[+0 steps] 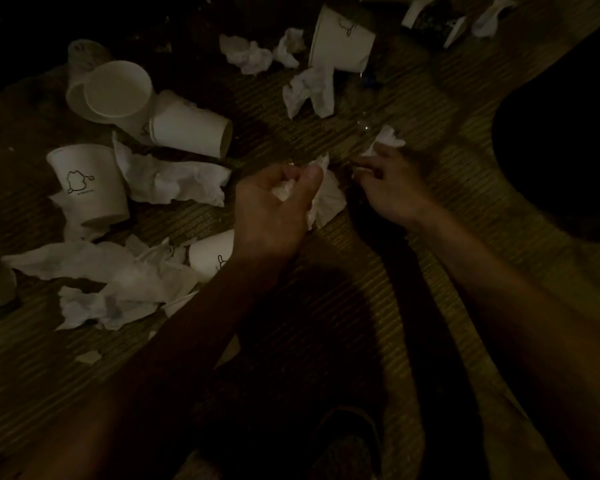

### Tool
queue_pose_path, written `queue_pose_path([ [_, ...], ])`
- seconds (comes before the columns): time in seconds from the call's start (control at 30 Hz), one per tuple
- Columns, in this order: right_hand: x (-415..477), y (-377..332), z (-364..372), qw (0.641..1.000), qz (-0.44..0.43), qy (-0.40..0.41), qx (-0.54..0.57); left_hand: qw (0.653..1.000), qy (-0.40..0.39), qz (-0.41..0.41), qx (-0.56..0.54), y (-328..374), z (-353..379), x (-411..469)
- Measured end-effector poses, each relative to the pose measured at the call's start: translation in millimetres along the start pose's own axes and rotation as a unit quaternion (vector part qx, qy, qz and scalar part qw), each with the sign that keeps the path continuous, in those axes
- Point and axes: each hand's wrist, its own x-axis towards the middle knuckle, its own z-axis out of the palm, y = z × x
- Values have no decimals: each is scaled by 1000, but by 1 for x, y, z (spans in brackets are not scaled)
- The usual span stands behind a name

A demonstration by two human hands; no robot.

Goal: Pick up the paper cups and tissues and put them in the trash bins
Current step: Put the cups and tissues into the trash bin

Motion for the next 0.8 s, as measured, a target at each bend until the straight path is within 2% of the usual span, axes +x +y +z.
queue_pose_path([
  [0.1, 4, 6, 4, 1000, 2, 25, -16, 1000, -6, -1, 7, 3, -2, 3],
  [0.23, -3, 10, -1, 996, 6, 82, 32, 1000, -6, -2, 26, 3, -4, 5],
  [0.3, -8, 11, -5, 985, 76, 100, 118, 1000, -7, -17, 20, 3, -5, 6],
  [0.4, -23, 4, -18, 930, 169, 95, 313, 999, -13, -37, 14, 5, -4, 5],
  [0.5, -47, -11, -29, 886, 139, 54, 440, 999, -23, -37, 27, 9, -2, 3],
  [0.6, -69, -32, -36, 852, 101, 10, 513, 999, -33, -30, 29, 16, -2, -1],
  [0.7, -86, -52, -36, 837, 75, -27, 542, 997, -75, -26, -17, 28, -3, -7],
  [0.8, -96, -74, -26, 842, 46, -42, 536, 992, -125, 5, -24, 39, -9, -14],
])
